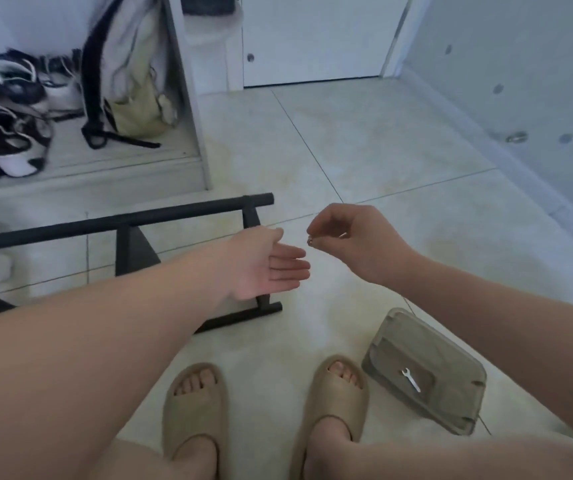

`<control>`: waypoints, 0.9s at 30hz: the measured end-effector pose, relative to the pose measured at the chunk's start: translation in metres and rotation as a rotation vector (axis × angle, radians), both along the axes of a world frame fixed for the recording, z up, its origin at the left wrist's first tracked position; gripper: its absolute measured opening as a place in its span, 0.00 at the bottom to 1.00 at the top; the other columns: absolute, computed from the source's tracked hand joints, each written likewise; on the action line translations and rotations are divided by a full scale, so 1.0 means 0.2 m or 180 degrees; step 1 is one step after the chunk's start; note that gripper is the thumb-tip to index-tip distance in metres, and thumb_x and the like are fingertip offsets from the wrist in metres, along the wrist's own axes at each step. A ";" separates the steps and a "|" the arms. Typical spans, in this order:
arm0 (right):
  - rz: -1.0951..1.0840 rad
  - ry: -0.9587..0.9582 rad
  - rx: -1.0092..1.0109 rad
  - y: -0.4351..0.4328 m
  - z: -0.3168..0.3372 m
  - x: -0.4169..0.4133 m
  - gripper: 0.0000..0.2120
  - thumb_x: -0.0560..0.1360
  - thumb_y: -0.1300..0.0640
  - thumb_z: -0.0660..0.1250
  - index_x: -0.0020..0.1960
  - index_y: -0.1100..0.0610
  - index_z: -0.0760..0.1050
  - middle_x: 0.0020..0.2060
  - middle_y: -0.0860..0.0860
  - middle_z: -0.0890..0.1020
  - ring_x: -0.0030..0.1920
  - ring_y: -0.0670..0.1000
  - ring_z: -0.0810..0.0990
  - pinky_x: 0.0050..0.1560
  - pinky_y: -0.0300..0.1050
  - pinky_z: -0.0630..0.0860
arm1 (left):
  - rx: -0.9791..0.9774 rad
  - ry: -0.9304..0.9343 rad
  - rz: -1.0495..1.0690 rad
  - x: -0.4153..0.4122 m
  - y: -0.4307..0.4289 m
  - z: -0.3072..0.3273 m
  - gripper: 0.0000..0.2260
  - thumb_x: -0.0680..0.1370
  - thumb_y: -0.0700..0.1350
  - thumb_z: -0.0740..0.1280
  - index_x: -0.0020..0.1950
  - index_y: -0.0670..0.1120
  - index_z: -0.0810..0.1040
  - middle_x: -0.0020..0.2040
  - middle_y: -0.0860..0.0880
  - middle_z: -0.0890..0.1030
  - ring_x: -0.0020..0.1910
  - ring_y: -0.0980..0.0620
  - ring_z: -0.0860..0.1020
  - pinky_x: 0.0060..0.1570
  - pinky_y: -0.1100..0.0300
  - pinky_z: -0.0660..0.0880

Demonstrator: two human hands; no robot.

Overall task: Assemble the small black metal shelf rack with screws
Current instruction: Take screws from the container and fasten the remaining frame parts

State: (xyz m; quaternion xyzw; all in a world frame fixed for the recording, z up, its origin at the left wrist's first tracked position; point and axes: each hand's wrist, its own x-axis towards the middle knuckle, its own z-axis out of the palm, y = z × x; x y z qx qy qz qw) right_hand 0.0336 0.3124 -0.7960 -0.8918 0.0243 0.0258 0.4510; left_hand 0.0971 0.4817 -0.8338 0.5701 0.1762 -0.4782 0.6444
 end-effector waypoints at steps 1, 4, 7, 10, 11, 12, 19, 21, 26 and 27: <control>0.0104 -0.0051 -0.0021 0.08 0.02 0.02 0.10 0.74 0.66 0.71 0.42 0.51 0.81 0.38 0.44 0.84 0.38 0.39 0.80 0.42 0.29 0.73 | -0.0132 0.0050 0.0106 0.01 0.05 0.02 0.24 0.86 0.53 0.53 0.57 0.34 0.79 0.52 0.37 0.85 0.47 0.42 0.85 0.44 0.51 0.80; 0.0235 -0.0181 -0.0035 0.27 0.05 0.08 0.12 0.74 0.67 0.68 0.43 0.51 0.80 0.40 0.45 0.84 0.38 0.39 0.80 0.38 0.31 0.76 | -0.0376 0.0139 0.0331 0.04 0.16 0.06 0.24 0.86 0.52 0.53 0.53 0.33 0.79 0.46 0.37 0.84 0.42 0.42 0.86 0.42 0.52 0.81; 0.0085 -0.0427 -0.0072 0.36 0.00 0.12 0.11 0.75 0.65 0.67 0.42 0.50 0.79 0.38 0.44 0.83 0.36 0.37 0.78 0.35 0.29 0.72 | -0.0202 0.0208 0.0691 0.08 0.25 0.03 0.22 0.86 0.50 0.53 0.48 0.35 0.80 0.41 0.40 0.83 0.34 0.46 0.83 0.31 0.59 0.80; 0.0112 -0.0283 -0.0677 0.35 -0.10 0.17 0.07 0.78 0.62 0.66 0.47 0.51 0.78 0.42 0.43 0.83 0.43 0.38 0.78 0.43 0.29 0.71 | 0.0539 -0.0108 0.0675 0.11 0.32 -0.03 0.17 0.85 0.47 0.57 0.46 0.39 0.80 0.39 0.45 0.80 0.28 0.53 0.76 0.24 0.64 0.72; 0.0109 -0.0089 -0.0845 0.33 -0.15 0.19 0.06 0.79 0.60 0.66 0.50 0.50 0.78 0.45 0.44 0.82 0.46 0.39 0.78 0.45 0.31 0.72 | 0.0851 -0.0317 0.0524 0.12 0.34 -0.04 0.16 0.84 0.46 0.57 0.45 0.40 0.80 0.37 0.47 0.79 0.27 0.55 0.73 0.24 0.65 0.69; 0.0118 0.0136 -0.1018 0.31 -0.19 0.21 0.05 0.79 0.58 0.66 0.54 0.50 0.78 0.49 0.44 0.81 0.50 0.41 0.78 0.48 0.34 0.72 | 0.1179 -0.0614 0.0274 0.14 0.36 -0.06 0.14 0.84 0.45 0.58 0.45 0.40 0.79 0.37 0.47 0.78 0.28 0.56 0.70 0.25 0.65 0.66; 0.0761 0.1391 -0.1961 0.23 -0.38 0.29 0.24 0.77 0.37 0.65 0.66 0.51 0.73 0.58 0.49 0.80 0.57 0.52 0.78 0.59 0.50 0.74 | 0.2400 -0.2196 -0.1393 0.23 0.34 -0.20 0.15 0.80 0.53 0.62 0.39 0.45 0.73 0.32 0.48 0.70 0.32 0.49 0.70 0.32 0.57 0.63; 0.0792 0.1416 -0.1694 0.23 -0.42 0.30 0.18 0.78 0.38 0.66 0.54 0.52 0.77 0.44 0.50 0.81 0.43 0.50 0.78 0.43 0.44 0.74 | 0.2390 -0.2279 -0.1569 0.25 0.29 -0.23 0.18 0.81 0.57 0.60 0.39 0.45 0.74 0.32 0.49 0.71 0.33 0.49 0.71 0.33 0.56 0.64; 0.0917 0.1223 -0.1588 0.21 -0.43 0.31 0.18 0.80 0.43 0.65 0.50 0.59 0.79 0.35 0.51 0.76 0.35 0.51 0.72 0.36 0.45 0.68 | 0.2304 -0.2396 -0.1950 0.26 0.16 -0.30 0.20 0.81 0.57 0.59 0.34 0.46 0.67 0.32 0.48 0.69 0.32 0.48 0.67 0.33 0.55 0.61; 0.0930 0.1220 -0.1572 0.20 -0.43 0.31 0.18 0.80 0.43 0.65 0.50 0.59 0.78 0.34 0.51 0.76 0.35 0.51 0.72 0.36 0.46 0.68 | 0.2302 -0.2402 -0.2007 0.26 0.15 -0.30 0.20 0.82 0.56 0.59 0.33 0.46 0.67 0.32 0.48 0.69 0.32 0.48 0.67 0.33 0.55 0.61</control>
